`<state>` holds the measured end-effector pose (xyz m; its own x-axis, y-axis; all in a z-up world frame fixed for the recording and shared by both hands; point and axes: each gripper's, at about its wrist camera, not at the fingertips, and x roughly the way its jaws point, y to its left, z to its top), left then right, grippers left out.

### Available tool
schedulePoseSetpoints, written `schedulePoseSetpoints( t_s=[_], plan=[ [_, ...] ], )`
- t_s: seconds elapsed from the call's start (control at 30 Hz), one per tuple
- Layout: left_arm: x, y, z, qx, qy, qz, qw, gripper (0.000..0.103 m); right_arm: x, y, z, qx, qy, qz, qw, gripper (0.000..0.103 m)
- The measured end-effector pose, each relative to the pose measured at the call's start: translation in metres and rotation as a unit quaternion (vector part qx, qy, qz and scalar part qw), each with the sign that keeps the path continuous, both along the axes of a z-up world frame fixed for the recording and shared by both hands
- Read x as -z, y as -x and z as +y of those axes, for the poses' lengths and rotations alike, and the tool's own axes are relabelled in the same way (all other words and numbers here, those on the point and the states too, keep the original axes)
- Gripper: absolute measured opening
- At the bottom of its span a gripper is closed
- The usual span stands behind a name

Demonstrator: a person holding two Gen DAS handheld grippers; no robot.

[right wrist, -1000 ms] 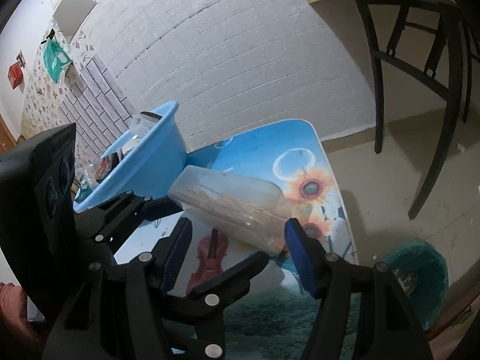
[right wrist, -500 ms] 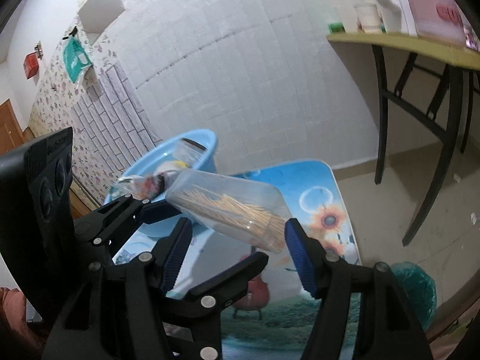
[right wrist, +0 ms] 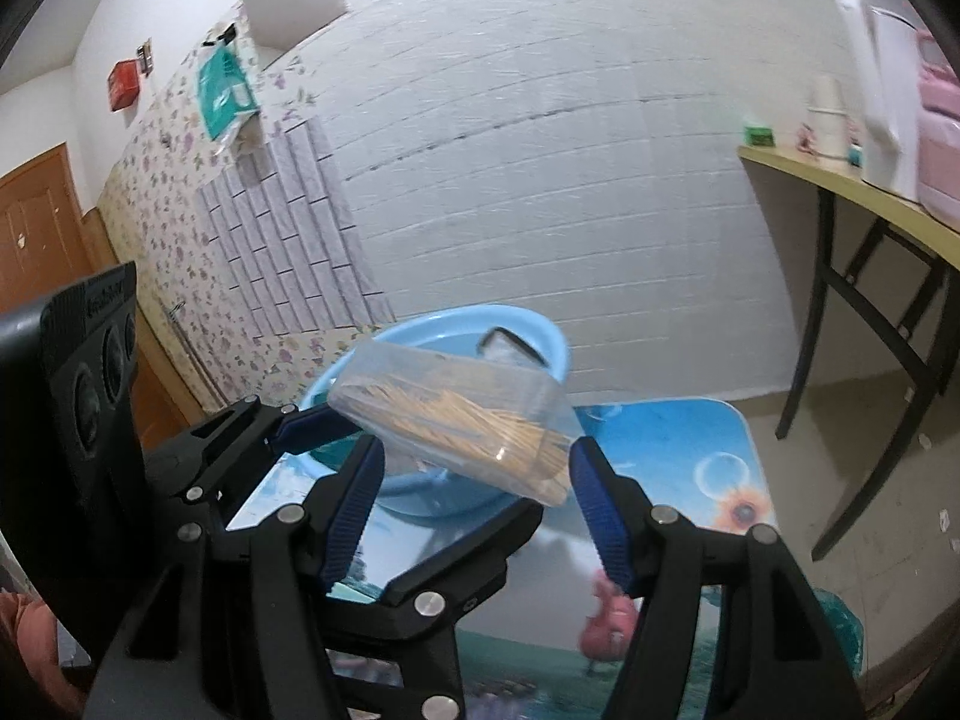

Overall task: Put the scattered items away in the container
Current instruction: 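Carry the toothpick box over the basin and open both tools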

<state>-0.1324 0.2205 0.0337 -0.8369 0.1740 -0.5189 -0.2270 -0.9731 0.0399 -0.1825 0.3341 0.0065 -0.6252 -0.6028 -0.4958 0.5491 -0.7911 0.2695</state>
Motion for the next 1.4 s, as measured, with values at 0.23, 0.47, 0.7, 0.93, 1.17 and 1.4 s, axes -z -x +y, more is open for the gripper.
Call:
schedulePoseSetpoints(
  t_s=[0.23,0.47,0.7,0.93,1.17,1.4],
  plan=[
    [0.005,0.002,-0.039,-0.038,-0.022,-0.001,0.9990,0.088,0.000,0.000,-0.041,-0.027,-0.012,0.007,1.000,0.064],
    [0.011,0.016,-0.069,-0.067,-0.039,-0.005,0.9970,0.088,0.003,0.012,-0.076,-0.053,-0.018,0.006,0.998,0.064],
    [0.022,0.034,-0.085,-0.084,-0.033,-0.012,0.9959,0.088,0.010,0.030,-0.096,-0.073,-0.015,0.001,0.997,0.064],
    [0.040,0.053,-0.096,-0.089,-0.048,-0.042,0.9940,0.089,0.027,0.057,-0.112,-0.079,-0.027,-0.018,0.996,0.064],
    [0.051,0.057,-0.104,-0.089,-0.062,-0.062,0.9922,0.090,0.048,0.088,-0.098,-0.023,-0.027,-0.053,0.998,0.064],
    [0.041,0.049,-0.116,-0.095,-0.100,-0.059,0.9887,0.091,0.049,0.097,-0.089,-0.002,-0.028,-0.056,0.998,0.064]
  ],
)
